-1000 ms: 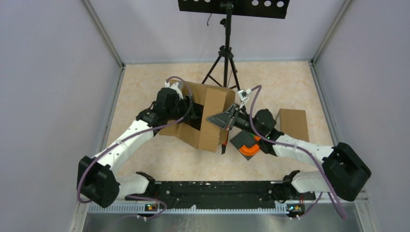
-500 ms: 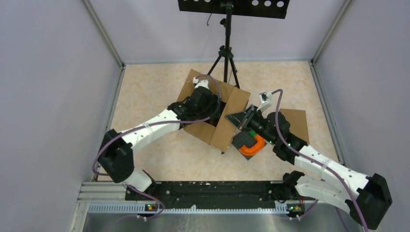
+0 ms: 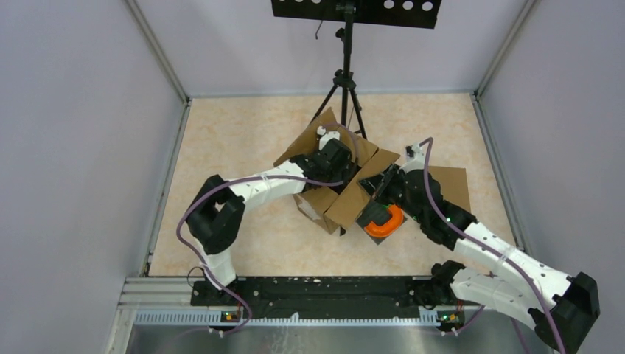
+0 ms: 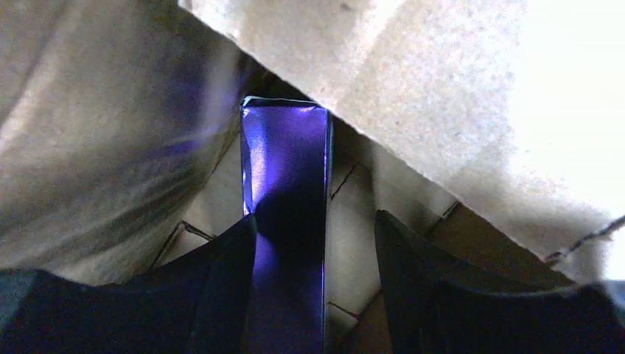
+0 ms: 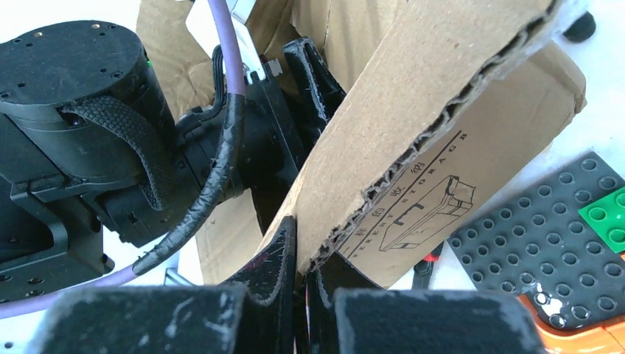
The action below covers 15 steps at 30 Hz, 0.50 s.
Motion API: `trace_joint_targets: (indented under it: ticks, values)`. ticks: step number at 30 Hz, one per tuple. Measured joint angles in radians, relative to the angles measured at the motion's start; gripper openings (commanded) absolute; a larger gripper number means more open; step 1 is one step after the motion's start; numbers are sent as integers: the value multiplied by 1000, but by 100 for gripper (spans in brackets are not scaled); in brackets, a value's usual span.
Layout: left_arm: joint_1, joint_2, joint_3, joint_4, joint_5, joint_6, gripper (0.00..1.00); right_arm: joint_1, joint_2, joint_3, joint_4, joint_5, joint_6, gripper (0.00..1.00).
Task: Unpack the express box
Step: Open the express box at the center of the board.
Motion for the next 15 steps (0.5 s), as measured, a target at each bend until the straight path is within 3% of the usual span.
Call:
trace_joint_targets:
  ticks: [2, 4, 7, 10, 13, 15]
  values:
    - [0, 14, 23, -15, 0, -5, 59, 0, 9, 25, -29, 11, -2, 0]
    - [-1, 31, 37, -23, -6, -9, 50, 0, 26, 53, -58, 22, -8, 0]
    - [2, 44, 43, -21, -13, -14, 27, 0, 49, 87, -90, 40, -17, 0]
    - [4, 47, 54, -16, 2, -12, 11, 0, 63, 109, -116, 59, -21, 0]
    - [3, 46, 76, -27, 18, 8, 1, 0, 72, 130, -146, 73, -29, 0]
    - [3, 42, 98, -48, 32, 23, 0, 1, 78, 141, -161, 80, -42, 0]
